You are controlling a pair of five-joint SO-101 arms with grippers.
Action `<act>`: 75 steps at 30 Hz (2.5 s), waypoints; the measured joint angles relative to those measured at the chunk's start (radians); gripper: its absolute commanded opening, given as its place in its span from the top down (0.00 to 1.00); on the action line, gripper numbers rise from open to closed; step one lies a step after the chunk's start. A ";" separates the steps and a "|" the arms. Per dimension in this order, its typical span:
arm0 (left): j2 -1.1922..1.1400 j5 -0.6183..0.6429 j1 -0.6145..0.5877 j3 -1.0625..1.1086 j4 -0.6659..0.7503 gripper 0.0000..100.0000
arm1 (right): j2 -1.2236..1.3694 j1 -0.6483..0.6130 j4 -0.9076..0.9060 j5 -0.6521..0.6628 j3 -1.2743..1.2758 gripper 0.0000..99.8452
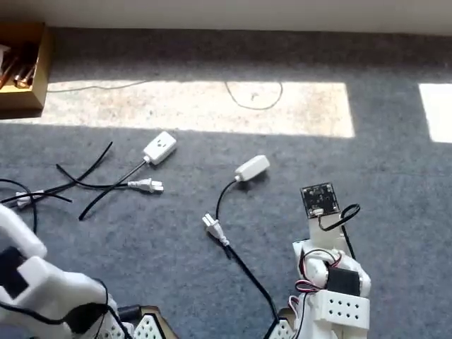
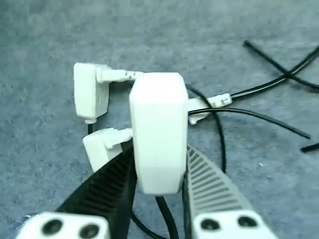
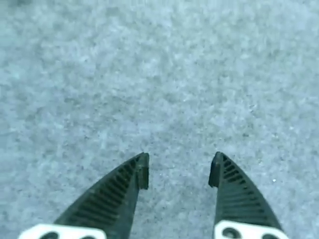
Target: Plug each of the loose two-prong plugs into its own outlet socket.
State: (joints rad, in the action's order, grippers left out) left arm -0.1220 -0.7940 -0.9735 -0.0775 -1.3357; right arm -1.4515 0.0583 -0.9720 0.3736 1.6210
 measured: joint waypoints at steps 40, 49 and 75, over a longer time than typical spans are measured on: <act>0.339 -0.594 0.918 0.733 -0.430 1.00 | 0.000 -0.061 0.000 0.000 0.031 0.80; 0.713 -0.459 1.488 1.123 -0.044 0.68 | 0.000 -0.061 0.000 0.000 0.031 0.80; 0.589 0.224 0.824 0.769 0.147 0.69 | 0.026 -0.267 -0.071 0.025 -0.054 0.80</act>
State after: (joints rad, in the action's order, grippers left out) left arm 0.4672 -0.5700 -0.1496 0.6912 -1.1884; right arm -1.4254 -0.2087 -1.0426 0.3982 1.5673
